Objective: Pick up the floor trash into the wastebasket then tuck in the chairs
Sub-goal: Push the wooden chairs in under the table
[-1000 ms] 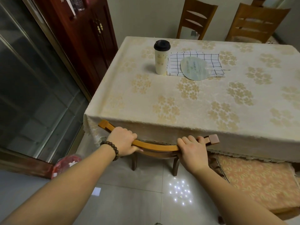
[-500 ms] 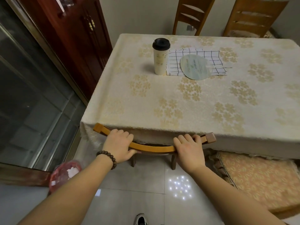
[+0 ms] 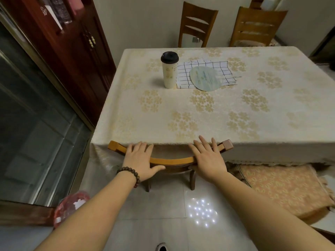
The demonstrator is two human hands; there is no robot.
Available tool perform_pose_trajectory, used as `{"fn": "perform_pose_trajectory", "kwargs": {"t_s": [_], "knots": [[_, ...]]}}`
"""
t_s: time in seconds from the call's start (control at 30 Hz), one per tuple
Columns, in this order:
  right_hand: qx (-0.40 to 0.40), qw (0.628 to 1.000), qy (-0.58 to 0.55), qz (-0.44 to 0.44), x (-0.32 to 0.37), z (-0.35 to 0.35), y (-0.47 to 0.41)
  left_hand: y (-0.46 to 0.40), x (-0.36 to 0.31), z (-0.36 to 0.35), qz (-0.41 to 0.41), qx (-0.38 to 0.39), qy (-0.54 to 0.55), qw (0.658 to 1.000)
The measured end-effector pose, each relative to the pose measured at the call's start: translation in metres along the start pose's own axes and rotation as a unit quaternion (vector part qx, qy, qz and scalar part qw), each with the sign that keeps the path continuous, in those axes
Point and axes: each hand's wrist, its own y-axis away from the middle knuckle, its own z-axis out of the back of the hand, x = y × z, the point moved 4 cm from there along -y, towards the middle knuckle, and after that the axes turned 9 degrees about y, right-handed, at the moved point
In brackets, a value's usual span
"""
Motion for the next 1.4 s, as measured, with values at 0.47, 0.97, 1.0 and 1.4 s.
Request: {"fn": "perform_pose_trajectory", "kwargs": {"t_s": [0.47,0.97,1.0,1.4], "knots": [[-0.065,0.964,-0.132,-0.223,-0.065,0.01,0.133,0.013,-0.144,0.01,-0.169,-0.097,0.117,0.974],[-0.047,0.865,-0.124,-0.484,-0.154,-0.005,0.379,0.105,-0.378,-0.041,-0.344,0.01,0.154,0.926],[-0.048,0.861,-0.125,-0.491,-0.162,-0.006,0.396,0.113,-0.393,-0.044,-0.347,0.013,0.155,0.925],[-0.058,0.868,-0.149,-0.47,-0.299,-0.04,0.612,0.211,-0.608,-0.069,-0.278,-0.068,0.186,0.94]]}}
